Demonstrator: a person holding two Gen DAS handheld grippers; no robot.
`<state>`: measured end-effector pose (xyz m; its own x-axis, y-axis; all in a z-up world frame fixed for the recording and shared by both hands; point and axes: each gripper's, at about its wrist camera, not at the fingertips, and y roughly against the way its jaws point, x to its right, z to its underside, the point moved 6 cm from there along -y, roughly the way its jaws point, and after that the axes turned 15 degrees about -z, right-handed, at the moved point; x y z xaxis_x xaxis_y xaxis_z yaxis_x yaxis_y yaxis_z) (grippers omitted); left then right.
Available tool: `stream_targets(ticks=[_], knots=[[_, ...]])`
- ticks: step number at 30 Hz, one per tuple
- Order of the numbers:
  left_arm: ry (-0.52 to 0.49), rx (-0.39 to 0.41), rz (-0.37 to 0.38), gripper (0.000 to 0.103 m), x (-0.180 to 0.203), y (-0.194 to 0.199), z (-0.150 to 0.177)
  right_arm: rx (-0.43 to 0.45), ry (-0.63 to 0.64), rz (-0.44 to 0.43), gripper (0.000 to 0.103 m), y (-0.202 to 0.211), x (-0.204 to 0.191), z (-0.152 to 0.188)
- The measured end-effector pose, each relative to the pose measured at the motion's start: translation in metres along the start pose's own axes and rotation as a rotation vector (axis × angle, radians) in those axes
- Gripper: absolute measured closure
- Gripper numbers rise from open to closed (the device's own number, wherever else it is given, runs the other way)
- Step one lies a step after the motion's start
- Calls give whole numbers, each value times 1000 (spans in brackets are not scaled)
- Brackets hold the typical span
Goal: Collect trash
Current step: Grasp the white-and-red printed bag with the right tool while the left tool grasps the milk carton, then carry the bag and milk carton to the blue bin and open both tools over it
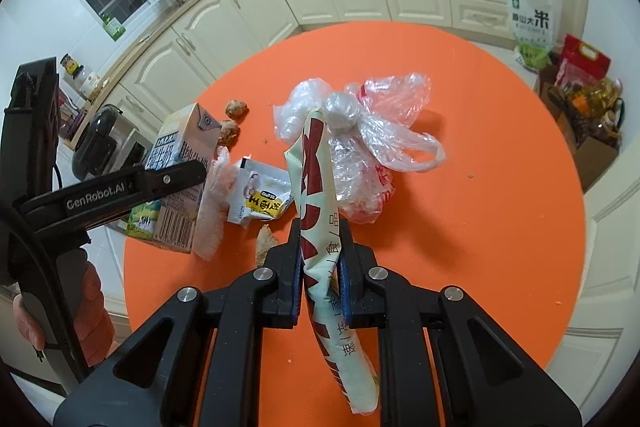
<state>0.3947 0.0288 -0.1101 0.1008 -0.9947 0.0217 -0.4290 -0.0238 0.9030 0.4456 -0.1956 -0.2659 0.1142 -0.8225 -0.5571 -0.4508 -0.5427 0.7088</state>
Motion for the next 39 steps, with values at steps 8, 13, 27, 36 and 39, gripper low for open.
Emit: stream_targets(ticks=[8, 13, 27, 36, 39], knots=[[-50, 67, 31, 52, 18, 36, 37, 79, 0, 25, 89, 43, -11, 17], [-118, 94, 72, 52, 37, 58, 71, 130, -31, 62, 89, 74, -10, 36], [-411, 107, 211, 52, 118, 102, 158, 309, -229, 223, 89, 186, 36, 116], [-630, 89, 283, 52, 189, 104, 209, 405, -391, 422, 89, 249, 83, 173], [-684, 75, 294, 52, 219, 100, 222, 424, -436, 471, 89, 264, 97, 189]])
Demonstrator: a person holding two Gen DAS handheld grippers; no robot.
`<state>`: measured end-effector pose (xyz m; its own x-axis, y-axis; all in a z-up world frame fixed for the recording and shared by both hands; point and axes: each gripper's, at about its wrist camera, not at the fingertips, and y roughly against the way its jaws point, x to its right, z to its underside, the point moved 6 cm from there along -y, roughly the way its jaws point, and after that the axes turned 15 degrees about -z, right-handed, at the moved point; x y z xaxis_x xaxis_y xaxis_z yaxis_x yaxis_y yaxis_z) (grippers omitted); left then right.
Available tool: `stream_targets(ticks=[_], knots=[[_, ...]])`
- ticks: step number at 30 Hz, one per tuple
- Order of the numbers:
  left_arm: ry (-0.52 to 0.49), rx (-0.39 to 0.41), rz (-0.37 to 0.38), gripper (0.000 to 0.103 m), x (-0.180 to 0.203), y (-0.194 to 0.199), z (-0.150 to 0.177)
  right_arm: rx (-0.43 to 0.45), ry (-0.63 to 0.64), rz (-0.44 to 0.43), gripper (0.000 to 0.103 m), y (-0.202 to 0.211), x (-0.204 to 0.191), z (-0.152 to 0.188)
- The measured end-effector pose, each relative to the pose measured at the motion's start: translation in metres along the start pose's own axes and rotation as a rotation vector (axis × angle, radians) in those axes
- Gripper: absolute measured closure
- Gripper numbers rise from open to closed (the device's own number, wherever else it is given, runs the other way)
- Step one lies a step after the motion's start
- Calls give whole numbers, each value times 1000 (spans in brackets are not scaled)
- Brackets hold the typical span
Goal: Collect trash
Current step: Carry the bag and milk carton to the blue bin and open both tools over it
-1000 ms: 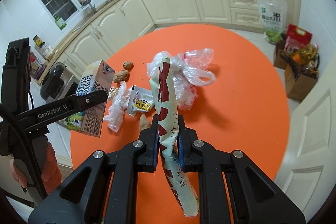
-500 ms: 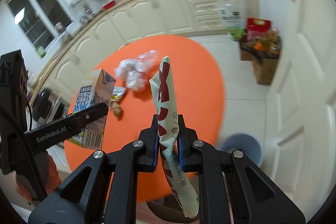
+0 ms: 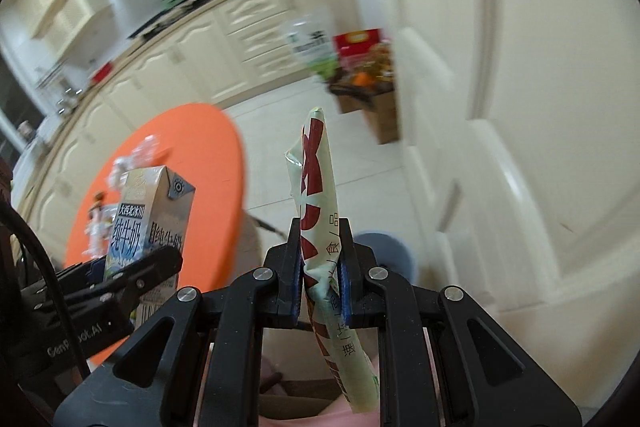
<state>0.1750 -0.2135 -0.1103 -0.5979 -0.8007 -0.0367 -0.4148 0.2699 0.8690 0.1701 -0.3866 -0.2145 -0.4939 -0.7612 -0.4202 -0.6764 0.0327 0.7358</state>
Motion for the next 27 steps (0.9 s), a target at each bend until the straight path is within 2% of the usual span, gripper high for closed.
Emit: stream_targets(ticks=[7, 13, 18, 22, 27], knots=[[-82, -68, 28, 52, 41, -38, -21, 7, -50, 79, 89, 5, 36, -2], [-118, -116, 11, 52, 58, -74, -45, -22, -95, 86, 89, -5, 63, -4], [-145, -179, 3, 51, 76, -105, -61, -25, -124, 65, 89, -16, 71, -6], [-164, -193, -6, 51, 88, -120, -74, -47, -133, 63, 89, -26, 76, -2], [-167, -186, -6, 42, 104, -131, -87, -72, -148, 58, 89, -40, 85, -3]])
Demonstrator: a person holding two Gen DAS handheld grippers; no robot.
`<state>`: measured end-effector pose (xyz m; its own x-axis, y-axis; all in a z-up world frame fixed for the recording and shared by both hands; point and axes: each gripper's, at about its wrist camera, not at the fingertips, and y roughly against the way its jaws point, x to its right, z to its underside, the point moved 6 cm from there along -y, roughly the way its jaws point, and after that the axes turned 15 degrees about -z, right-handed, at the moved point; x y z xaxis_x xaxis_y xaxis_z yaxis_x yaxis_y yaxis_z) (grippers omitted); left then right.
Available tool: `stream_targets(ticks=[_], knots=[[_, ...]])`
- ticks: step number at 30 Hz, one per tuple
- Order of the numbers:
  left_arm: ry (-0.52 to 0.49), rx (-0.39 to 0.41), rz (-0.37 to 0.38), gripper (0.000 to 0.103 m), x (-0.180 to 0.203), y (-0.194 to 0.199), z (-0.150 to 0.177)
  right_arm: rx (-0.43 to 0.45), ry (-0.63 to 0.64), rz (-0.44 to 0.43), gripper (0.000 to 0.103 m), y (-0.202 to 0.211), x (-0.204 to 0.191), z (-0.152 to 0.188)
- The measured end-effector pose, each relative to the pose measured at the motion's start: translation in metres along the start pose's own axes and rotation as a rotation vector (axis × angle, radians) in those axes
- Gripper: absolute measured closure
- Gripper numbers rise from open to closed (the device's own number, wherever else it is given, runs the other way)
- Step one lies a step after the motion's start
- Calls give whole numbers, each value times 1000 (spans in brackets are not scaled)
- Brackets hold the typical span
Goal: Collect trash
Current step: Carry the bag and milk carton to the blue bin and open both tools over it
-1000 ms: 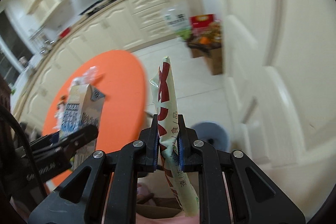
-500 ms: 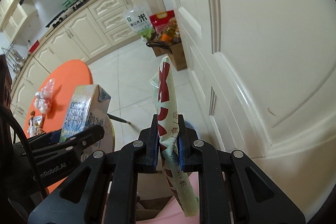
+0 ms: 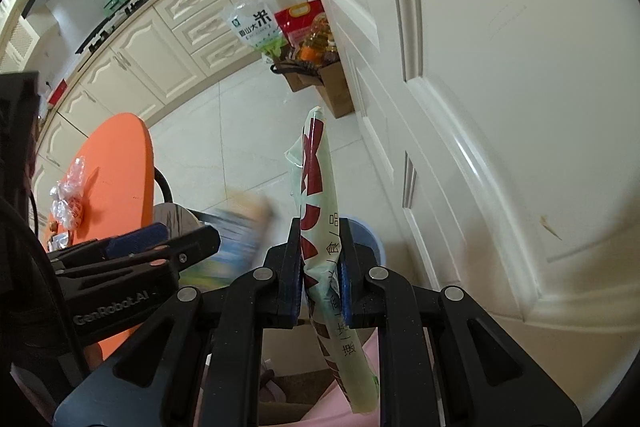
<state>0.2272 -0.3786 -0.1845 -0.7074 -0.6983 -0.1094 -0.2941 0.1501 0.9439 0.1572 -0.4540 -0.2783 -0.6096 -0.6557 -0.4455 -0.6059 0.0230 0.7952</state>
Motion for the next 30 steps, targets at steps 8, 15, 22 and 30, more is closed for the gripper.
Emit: stream_targets(ticks=[8, 15, 22, 30], knots=[[23, -2, 6, 41, -13, 7, 15, -25, -11, -29, 89, -13, 0, -3], [57, 24, -6, 39, -36, 25, 27, -25, 5, -101, 81, -18, -23, -7], [106, 41, -18, 37, -59, 36, 42, -22, 27, -109, 74, -19, -39, -6], [133, 42, -11, 37, -73, 49, 56, -27, 61, -99, 73, -15, -55, 0]])
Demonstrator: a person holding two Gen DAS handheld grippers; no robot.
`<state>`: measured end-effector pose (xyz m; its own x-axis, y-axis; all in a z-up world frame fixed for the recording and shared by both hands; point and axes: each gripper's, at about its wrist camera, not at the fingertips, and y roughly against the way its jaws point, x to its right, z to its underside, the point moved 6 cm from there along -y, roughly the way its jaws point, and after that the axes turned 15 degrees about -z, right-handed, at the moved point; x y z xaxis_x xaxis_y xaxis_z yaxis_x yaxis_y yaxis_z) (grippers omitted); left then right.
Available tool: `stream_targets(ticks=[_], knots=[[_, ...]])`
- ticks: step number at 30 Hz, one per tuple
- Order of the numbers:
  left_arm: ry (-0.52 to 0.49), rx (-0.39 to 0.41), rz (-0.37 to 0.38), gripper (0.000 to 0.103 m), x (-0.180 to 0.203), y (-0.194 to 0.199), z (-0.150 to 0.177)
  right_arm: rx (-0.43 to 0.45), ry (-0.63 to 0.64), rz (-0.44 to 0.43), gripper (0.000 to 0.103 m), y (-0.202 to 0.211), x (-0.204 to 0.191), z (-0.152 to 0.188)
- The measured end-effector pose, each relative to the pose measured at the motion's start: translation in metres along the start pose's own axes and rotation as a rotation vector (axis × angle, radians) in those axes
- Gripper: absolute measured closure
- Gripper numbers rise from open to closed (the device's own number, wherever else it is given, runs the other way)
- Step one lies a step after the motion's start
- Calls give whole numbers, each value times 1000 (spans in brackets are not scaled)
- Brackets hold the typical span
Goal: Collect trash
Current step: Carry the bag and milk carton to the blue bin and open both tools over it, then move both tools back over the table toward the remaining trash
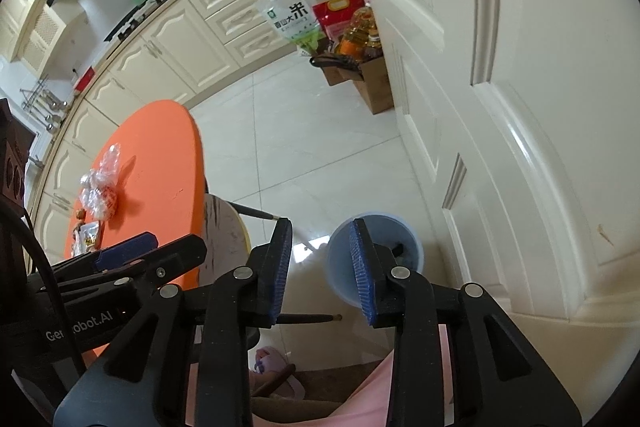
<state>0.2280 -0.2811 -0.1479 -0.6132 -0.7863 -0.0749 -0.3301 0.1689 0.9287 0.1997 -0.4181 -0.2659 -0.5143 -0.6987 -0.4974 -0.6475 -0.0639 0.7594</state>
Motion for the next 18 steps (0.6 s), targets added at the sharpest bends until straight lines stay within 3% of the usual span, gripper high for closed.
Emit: stream_targets(ticks=[8, 10, 12, 18], knots=[[46, 19, -9, 36, -24, 16, 13, 25, 60, 13, 61, 13, -27, 8], [63, 27, -15, 35, -33, 22, 20, 36, 71, 8, 54, 17, -34, 10], [79, 33, -18, 32, -42, 28, 28, 53, 86, 14, 38, 21, -41, 11], [142, 61, -31, 31, -83, 48, 53, 72, 126, 4, 23, 26, -70, 19]])
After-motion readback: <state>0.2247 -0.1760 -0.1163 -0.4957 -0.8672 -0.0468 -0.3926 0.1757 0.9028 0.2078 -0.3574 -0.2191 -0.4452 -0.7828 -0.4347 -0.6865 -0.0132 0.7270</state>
